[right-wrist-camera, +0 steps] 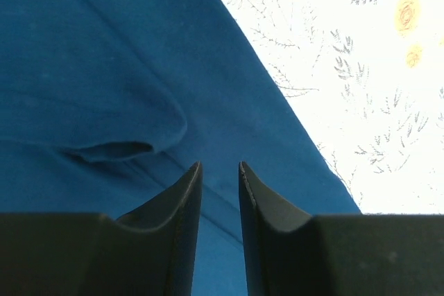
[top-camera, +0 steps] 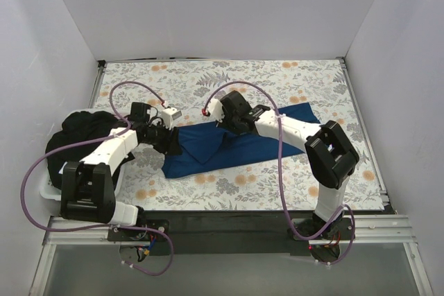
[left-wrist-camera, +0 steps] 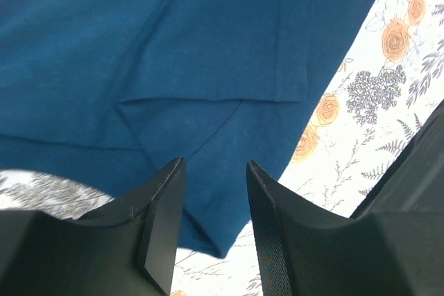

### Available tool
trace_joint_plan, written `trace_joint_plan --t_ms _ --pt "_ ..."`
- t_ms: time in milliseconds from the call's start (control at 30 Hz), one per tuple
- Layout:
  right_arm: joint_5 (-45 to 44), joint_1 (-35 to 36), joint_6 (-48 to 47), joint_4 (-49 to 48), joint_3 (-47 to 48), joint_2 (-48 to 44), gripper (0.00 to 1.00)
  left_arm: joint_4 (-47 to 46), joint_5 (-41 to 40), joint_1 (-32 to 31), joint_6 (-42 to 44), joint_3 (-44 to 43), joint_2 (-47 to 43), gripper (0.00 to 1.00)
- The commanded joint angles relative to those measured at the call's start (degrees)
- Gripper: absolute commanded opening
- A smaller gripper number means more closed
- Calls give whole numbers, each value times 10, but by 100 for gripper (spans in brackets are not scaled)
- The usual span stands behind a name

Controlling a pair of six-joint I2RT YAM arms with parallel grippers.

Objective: Fold and stack the t-shirts
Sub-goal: Fold the tshirt

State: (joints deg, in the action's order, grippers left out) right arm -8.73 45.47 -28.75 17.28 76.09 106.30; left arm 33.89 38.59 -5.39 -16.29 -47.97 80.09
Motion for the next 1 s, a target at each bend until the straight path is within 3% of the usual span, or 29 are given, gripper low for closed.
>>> trace_joint_plan --t_ms 0,200,300,567,833,933,967 --pt "55 -1 19 26 51 -45 33 -1 -42 -32 -29 -26 8 39" --pt "192 0 99 87 125 -20 32 -10 -47 -54 -71 -38 37 37" --pt "215 1 113 109 150 26 27 -11 -46 -67 -95 -48 54 36" --pt "178 -11 96 104 107 76 25 -7 -54 -82 -131 -64 90 35" --pt "145 -33 89 100 124 122 25 -23 -140 -135 -146 -56 76 33" --pt "171 -47 96 103 129 97 32 -24 -153 -161 -152 -58 60 39" --pt "183 -61 100 106 134 86 41 -25 -167 -174 -156 -60 58 40"
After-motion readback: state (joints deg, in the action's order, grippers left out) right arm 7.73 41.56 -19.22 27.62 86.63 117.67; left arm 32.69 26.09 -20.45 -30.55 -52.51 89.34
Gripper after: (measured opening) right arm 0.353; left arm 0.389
